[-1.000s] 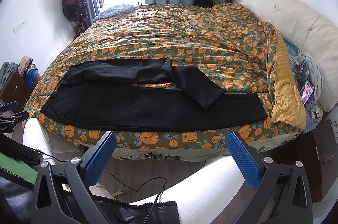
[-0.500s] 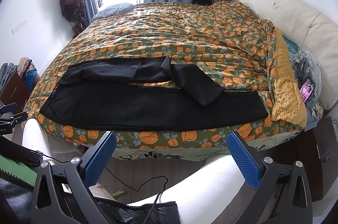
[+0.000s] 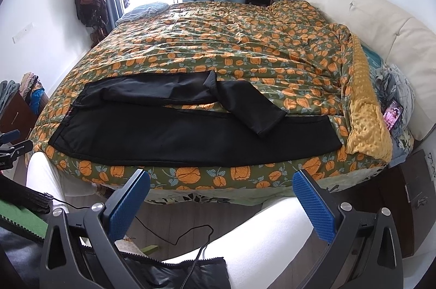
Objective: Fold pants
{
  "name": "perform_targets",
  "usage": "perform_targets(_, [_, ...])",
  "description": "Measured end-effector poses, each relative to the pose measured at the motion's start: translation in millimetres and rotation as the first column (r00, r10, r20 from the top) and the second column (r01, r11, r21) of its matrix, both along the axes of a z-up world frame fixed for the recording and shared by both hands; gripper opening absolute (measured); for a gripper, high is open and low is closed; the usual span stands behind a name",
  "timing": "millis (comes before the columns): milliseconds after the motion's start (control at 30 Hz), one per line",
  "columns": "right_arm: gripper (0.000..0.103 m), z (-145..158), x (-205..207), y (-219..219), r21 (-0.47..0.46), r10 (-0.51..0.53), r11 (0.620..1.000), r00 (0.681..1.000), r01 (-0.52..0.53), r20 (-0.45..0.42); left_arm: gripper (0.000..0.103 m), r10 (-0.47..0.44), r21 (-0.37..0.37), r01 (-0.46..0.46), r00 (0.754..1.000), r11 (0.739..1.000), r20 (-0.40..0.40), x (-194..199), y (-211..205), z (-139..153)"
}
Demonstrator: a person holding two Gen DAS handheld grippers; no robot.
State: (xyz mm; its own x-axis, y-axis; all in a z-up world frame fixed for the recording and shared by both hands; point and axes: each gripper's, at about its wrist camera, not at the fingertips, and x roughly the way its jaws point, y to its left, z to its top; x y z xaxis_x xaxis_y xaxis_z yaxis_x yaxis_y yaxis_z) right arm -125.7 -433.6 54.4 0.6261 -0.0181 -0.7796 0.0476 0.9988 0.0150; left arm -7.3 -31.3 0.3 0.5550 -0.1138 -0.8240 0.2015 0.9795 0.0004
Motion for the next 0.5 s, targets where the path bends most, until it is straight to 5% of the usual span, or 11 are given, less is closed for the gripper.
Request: perform_targets(500, [0.103,3,-5,-12,-0.014,-0.023,1.000,0.999,0.023,0.022,0.103,0.000,-0.010,0.000,1.000,1.000,0.018,2,3,6])
